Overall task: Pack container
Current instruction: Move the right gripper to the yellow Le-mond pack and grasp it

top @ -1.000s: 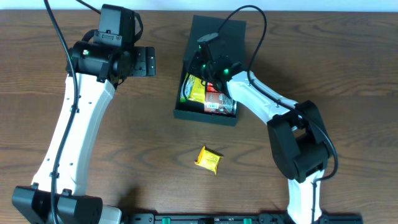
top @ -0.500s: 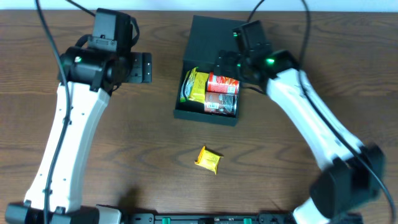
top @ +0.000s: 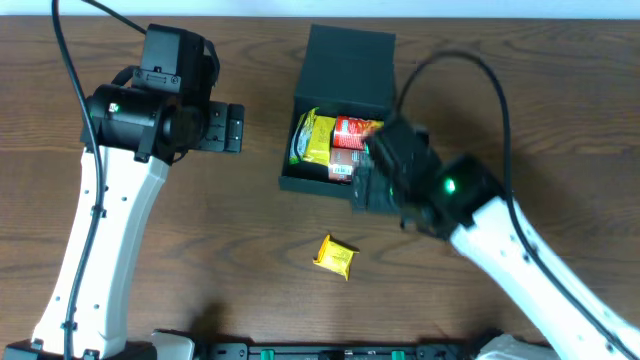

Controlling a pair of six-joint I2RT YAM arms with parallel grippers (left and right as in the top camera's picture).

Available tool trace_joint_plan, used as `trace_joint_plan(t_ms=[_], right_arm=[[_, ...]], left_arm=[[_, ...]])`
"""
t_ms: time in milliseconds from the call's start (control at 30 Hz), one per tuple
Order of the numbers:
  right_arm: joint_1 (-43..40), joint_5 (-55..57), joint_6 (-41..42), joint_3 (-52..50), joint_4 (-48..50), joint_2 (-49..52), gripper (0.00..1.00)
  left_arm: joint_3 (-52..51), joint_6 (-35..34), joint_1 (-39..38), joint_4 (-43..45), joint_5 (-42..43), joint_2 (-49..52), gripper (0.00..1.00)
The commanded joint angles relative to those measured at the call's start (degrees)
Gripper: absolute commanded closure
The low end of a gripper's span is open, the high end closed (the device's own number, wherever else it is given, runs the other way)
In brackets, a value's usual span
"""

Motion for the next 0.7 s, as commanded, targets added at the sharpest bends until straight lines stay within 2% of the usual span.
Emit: trace_joint_plan(t_ms=[0,100,200,467,667], right_arm=[[1.09,-0.72,11.72,-8.0,1.29,-2.62,0.01],[3.76,-4.59,15.43,-14.45,9.25,-2.38,0.01],[7.82,-3.96,16.59,-17.75,16.83,-1.05,0.01],[8.66,-9.07,20.98,-17.79,17.14,6.12,0.05],[12.85,-8.39,24.46,-17.81,18.67,9.81,0.06]], left_arm=[[-0.02,-1.03,0.2,-0.48,-0.24,-0.87,0.05],[-0.02,-1.05,0.2,-0.92,-0.22,-0.87,0.05],[-0.02,-1.03,0.2,-0.94,-0.22,-0.87,0.05],[-0.04,-1.25,0.2,-0.68,0.68,0.74,0.04],[-0.04,-1.22,0.2,-0.11,0.68,1.07,0.05]])
